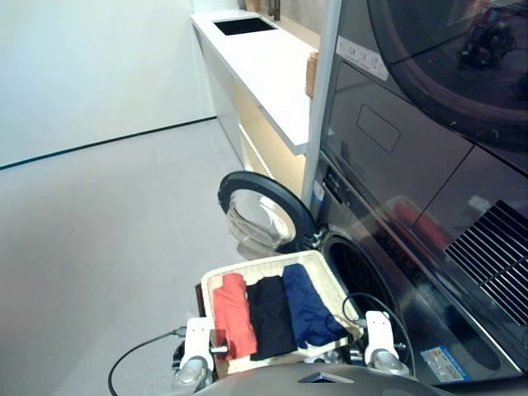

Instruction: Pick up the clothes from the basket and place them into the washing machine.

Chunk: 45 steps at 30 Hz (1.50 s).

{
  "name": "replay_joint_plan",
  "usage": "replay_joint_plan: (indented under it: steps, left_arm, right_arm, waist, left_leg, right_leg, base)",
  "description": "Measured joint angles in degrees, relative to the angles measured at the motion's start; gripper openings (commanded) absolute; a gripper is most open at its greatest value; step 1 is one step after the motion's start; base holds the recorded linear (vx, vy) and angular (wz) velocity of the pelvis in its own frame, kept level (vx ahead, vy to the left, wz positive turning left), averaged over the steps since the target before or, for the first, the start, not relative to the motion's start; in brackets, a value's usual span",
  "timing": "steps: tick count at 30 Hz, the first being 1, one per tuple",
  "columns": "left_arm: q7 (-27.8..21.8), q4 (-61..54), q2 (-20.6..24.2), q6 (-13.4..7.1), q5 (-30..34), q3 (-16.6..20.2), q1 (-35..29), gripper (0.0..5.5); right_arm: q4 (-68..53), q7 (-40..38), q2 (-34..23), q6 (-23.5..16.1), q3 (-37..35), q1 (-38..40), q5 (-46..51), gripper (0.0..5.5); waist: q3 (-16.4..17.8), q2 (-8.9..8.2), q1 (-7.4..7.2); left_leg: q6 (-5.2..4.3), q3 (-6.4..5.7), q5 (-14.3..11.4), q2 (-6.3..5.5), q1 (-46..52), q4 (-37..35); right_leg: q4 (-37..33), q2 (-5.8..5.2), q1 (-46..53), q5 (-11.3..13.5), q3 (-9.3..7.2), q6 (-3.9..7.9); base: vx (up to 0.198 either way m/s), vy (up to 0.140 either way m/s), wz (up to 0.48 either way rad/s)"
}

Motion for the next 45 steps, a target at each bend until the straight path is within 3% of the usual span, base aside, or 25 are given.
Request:
replay_joint_plan:
  steps: [6,10,16,18,21,24,30,35,39,42,45]
  left_arm:
    - [0.1,-0.5,-0.1,0.0,-1.2,-0.1,-1.4,5.5]
    - [1.1,-1.3,-0.1,0.1,-1.5,-2.4,-3.5,5.5]
    - [3.6,-4.7,0.0,0.0,-4.6,-4.5,-11.3,5.5]
    - [4.8,-5.2,0.3,-0.2,-5.8,-5.1,-15.5,5.5]
    - [6.4,-5.1,0.1,-0.4,-6.5,-5.7,-19.2,5.5]
    - [8.9,-4.9,0.3,-0.4,-7.4,-5.5,-23.4,5.5]
    - [13.4,-5.1,1.3,-1.3,-9.5,-5.4,-33.9,5.5]
    - [16.3,-4.9,5.2,-1.5,-9.8,-3.7,-43.2,5.5]
    - [18.0,-3.4,7.3,-1.4,-10.6,-1.4,-48.6,5.5]
    - [19.0,-3.3,8.1,-1.4,-11.1,-1.0,-50.2,5.5]
    - [19.6,-3.3,9.6,-1.4,-11.9,0.8,-51.6,5.5]
  right_arm:
    - [-3.2,0.0,-0.2,-0.1,2.2,-0.2,-1.1,5.5]
    - [-6.0,0.0,-0.9,-0.1,6.2,-1.2,-1.8,5.5]
    - [-12.2,-0.9,-2.4,-0.2,11.2,-6.7,-3.9,5.5]
    - [-14.5,-1.3,-2.9,-0.3,12.1,-10.5,-3.9,5.5]
    - [-16.5,-2.1,-3.4,-0.3,14.8,-14.6,-4.0,5.5]
    - [-20.4,-2.8,-3.2,-0.6,15.5,-18.0,-3.9,5.5]
    - [-26.2,-4.7,-4.1,-2.5,17.8,-23.5,-3.9,5.5]
    - [-30.6,-5.7,-4.4,-3.7,18.8,-29.2,-3.8,5.5]
    - [-32.0,-6.0,-4.5,-4.5,19.0,-31.9,-3.6,5.5]
    - [-32.5,-6.0,-4.7,-5.3,19.0,-31.8,-3.5,5.5]
    - [-34.1,-5.9,-4.7,-5.5,19.0,-31.9,-3.4,5.5]
  waist:
    - [0.7,0.0,0.0]
    - [1.3,-0.02,-0.04]
    - [5.8,-0.29,-0.21]
    - [8.9,-0.36,-0.32]
    - [11.1,-0.58,-0.42]
    - [13.4,-0.94,-1.62]
    - [17.6,-1.44,-2.13]
    - [20.4,-2.69,-3.87]
    - [21.1,-3.08,-5.0]
    - [21.0,-3.17,-5.55]
    - [20.9,-3.34,-6.38]
  left_leg:
    - [-0.04,0.27,0.1,-0.03,-1.2,0.2]
    - [-0.39,0.72,0.5,-0.05,-3.2,0.2]
    - [-0.8,0.85,1.9,-0.27,-9.4,1.1]
    - [-0.9,1.07,2.5,-0.38,-12.6,2.0]
    - [-0.94,2.16,2.6,-0.37,-15.1,2.4]
    - [-0.9,2.49,3.5,-0.45,-18.6,2.4]
    - [-1.16,2.37,4.2,-0.57,-26.3,3.7]
    - [-1.25,3.14,4.2,-0.88,-34.9,7.5]
    - [-0.97,3.85,3.7,-1.47,-41.1,11.0]
    - [-0.97,3.9,2.5,-1.54,-45.1,14.6]
    - [-0.94,4.08,1.1,-1.51,-50.9,19.2]
  right_leg:
    - [0.0,0.01,-1.4,0.1,0.26,-0.08]
    - [0.2,0.02,-3.7,0.4,0.64,-0.1]
    - [0.4,-0.09,-9.9,2.2,0.68,-0.3]
    - [1.5,-0.13,-13.3,2.9,1.02,-0.56]
    - [2.6,-0.12,-16.8,3.1,1.86,-0.53]
    - [3.7,-0.27,-20.9,3.6,1.89,-0.58]
    - [6.3,-0.36,-29.2,4.1,1.82,-1.25]
    - [10.1,-0.72,-37.9,4.0,1.79,-1.23]
    - [13.3,-1.31,-44.2,3.8,2.14,-1.29]
    - [15.4,-1.33,-47.6,3.3,2.5,-0.89]
    - [17.6,-1.17,-52.4,3.0,3.0,-1.3]
  base:
    - [0.0,0.0,0.0]
    - [-0.085,0.026,-0.047]
    - [-0.111,0.042,-0.021]
    - [-0.057,0.049,-0.068]
    - [-0.041,0.057,-0.163]
    - [-0.046,0.019,-0.011]
    - [-0.071,0.015,0.018]
    - [-0.076,0.027,0.034]
    - [0.0,0.0,0.0]
    - [-0.004,0.021,-0.007]
    - [0.0,0.0,0.0]
